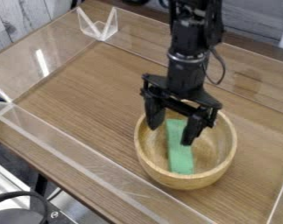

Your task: Remove the green block from inside the brown bowl and put it on the table

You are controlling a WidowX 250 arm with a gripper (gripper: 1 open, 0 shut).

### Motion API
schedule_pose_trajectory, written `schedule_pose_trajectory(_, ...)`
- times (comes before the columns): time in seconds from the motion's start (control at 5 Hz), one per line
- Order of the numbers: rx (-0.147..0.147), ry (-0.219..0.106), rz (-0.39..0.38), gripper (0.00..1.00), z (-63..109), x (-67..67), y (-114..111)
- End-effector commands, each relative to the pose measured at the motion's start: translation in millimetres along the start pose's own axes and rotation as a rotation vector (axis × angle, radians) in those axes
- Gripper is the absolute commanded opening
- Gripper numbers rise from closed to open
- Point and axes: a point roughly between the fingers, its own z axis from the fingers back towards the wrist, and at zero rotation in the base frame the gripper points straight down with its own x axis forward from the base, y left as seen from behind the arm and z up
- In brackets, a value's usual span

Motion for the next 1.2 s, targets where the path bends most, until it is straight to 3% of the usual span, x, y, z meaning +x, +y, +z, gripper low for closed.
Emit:
schedule_pose_trajectory(0.0,-0.004,-0.026,-0.005,1.00,0.7,6.2,-4)
schedule_pose_trajectory(1.0,-0.012,0.001,0.010,1.00,-18.9,13.7,-5)
